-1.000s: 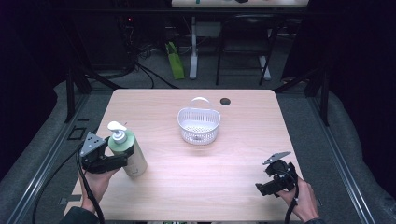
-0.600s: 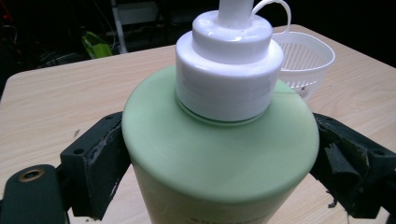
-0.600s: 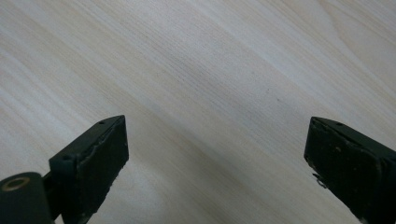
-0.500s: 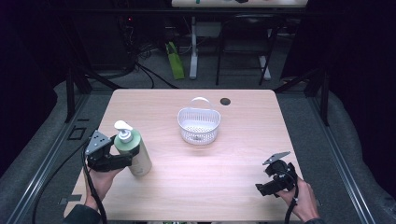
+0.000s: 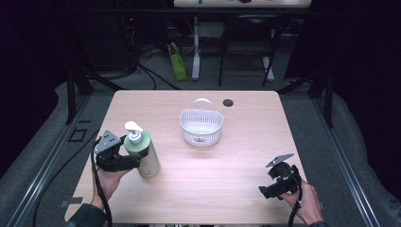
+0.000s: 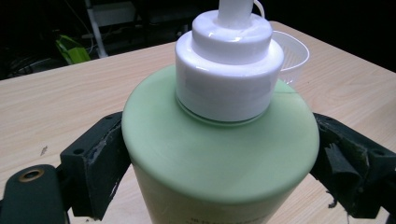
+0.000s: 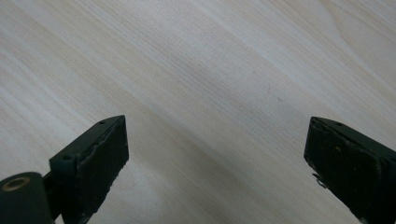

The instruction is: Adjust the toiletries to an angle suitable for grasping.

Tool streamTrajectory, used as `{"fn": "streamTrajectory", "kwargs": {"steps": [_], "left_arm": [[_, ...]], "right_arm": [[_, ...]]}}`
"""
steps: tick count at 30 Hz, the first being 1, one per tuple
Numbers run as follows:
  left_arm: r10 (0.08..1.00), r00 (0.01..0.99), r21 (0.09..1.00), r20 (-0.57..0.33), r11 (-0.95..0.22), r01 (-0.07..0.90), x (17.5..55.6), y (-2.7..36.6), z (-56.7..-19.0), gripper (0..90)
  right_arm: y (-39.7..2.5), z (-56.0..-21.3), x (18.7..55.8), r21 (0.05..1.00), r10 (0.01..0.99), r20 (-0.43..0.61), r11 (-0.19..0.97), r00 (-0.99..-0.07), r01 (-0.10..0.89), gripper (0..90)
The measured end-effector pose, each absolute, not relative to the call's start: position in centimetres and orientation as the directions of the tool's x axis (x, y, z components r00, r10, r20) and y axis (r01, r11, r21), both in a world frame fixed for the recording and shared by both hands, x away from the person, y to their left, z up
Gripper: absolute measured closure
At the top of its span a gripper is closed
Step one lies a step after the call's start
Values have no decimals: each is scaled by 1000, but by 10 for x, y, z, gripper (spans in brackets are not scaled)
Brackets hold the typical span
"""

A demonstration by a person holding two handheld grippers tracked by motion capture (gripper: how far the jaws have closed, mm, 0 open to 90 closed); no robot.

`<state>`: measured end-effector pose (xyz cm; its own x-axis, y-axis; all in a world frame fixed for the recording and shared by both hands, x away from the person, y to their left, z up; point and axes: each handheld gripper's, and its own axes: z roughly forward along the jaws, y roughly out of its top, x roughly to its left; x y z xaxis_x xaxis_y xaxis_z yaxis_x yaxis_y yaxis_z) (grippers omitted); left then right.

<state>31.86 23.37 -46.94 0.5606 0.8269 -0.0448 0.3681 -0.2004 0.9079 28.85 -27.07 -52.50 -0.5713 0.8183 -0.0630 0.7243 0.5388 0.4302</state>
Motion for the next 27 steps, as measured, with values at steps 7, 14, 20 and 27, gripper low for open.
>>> {"fn": "streamTrajectory", "kwargs": {"steps": [7,14,20,27], "left_arm": [[812,582,908,-44,-211,362,322,228,-469,118],[787,616,907,-42,-228,354,326,220,-469,118],[778,627,906,-43,-234,353,326,216,-469,118],[778,626,909,-60,-216,356,325,219,-467,112]], "right_arm": [[-271,-525,288,431,818,-63,539,-572,724,61],[-270,-525,288,433,819,-58,536,-571,725,62],[-270,-525,288,434,819,-59,536,-571,724,62],[-270,-524,288,439,818,-68,539,-572,719,62]]}}
